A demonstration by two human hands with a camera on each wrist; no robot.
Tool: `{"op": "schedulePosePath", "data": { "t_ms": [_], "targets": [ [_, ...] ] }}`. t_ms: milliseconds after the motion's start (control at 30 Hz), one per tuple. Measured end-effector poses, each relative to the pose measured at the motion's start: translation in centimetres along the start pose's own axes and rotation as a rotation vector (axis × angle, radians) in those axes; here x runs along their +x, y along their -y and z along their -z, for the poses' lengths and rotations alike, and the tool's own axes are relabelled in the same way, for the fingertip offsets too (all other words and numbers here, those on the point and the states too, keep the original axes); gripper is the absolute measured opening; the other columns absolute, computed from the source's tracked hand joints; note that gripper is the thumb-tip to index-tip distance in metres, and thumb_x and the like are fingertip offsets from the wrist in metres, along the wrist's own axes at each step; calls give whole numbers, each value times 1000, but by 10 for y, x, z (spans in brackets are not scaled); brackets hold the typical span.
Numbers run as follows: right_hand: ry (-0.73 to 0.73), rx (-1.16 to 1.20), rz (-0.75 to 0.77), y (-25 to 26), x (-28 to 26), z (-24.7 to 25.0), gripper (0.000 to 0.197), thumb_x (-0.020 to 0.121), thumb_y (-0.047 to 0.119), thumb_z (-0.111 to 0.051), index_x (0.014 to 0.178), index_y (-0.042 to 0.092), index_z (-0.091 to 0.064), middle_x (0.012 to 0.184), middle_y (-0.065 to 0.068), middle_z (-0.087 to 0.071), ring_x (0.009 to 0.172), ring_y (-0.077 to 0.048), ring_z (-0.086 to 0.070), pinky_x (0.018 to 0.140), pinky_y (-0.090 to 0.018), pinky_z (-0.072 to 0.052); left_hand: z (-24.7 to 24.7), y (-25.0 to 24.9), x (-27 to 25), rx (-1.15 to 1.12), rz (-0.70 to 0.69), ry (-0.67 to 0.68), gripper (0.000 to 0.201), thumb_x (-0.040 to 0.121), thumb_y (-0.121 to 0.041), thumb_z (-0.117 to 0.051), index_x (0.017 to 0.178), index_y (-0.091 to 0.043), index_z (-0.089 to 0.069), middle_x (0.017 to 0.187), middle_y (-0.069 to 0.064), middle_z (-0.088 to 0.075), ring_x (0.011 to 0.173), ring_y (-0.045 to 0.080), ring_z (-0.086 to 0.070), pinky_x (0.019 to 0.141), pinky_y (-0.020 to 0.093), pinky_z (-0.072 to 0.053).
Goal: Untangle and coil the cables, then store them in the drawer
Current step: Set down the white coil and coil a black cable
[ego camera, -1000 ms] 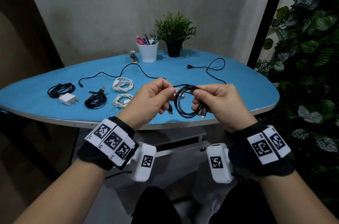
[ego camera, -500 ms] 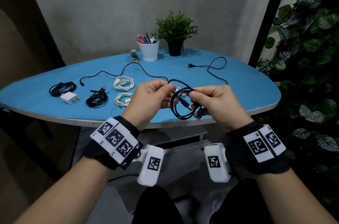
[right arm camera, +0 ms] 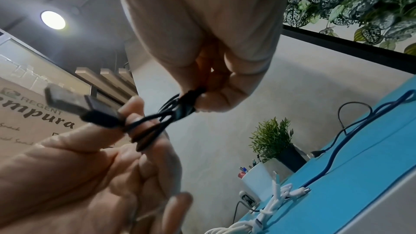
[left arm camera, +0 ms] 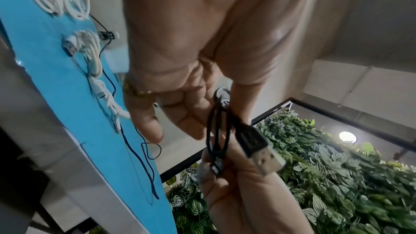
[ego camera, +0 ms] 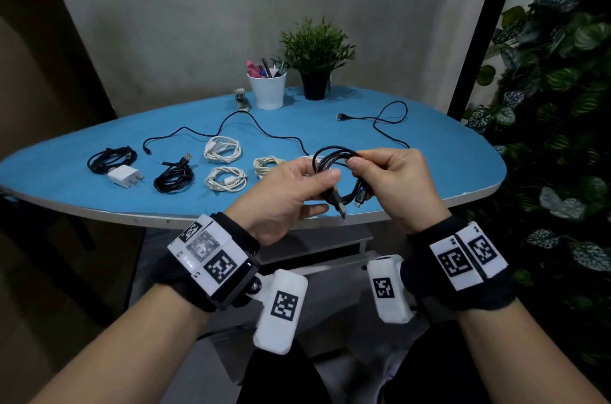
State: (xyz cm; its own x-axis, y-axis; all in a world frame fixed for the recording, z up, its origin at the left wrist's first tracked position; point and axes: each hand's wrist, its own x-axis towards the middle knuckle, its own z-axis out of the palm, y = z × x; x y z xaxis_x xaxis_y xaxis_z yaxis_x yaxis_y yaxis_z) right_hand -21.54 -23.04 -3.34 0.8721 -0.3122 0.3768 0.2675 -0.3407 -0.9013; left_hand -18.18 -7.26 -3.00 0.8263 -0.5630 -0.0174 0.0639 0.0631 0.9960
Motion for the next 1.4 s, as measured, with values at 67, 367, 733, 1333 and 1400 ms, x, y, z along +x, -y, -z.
{"op": "schedulePosePath", "data": {
  "t_ms": [67,367,733,1333,1400],
  "targets": [
    [3,10,2,1,-1,-1,23,84,13,-67,70,31,-69,59,4,-63,57,-13,-54,51,-25,-47,0,2,0,71,11,23,10,88,-17,-60,80,-20,-54,72,-10,-60,72,4,-61,78,29,-45],
    [-15,101,-27,3,0,-2,19,86,10,-65,72,24,-67,61,-5,-64,61,-21,-62,54,-33,-54,3,5,-1,32,35,-66,28,79,6,-66,92,-9,-47,65,8,-59,56,14,-63,52,26,-55],
    [-105,55,-37,-4,5,-3,13,86,9,-65,94,17,-71,77,-2,-70,60,-12,-63,54,-28,-54,14,2,1,140,110,2,6,78,-2,-69,76,-7,-64,64,4,-64,52,9,-57,48,16,-44],
    [197,10,-85,-2,-2,-7,23,94,5,-50,91,23,-64,70,-3,-57,52,-6,-55,51,-19,-45,9,12,7,-27,114,-51,15,90,-10,-57,76,-10,-57,63,0,-55,51,7,-55,48,14,-44],
    [178,51,-119,-1,-1,-3,25,94,6,-51,89,26,-66,67,-5,-60,54,-14,-55,54,-24,-46,13,12,7,56,87,-33,15,88,-13,-59,75,-15,-54,66,-3,-57,57,5,-58,53,15,-44]
  ]
}}
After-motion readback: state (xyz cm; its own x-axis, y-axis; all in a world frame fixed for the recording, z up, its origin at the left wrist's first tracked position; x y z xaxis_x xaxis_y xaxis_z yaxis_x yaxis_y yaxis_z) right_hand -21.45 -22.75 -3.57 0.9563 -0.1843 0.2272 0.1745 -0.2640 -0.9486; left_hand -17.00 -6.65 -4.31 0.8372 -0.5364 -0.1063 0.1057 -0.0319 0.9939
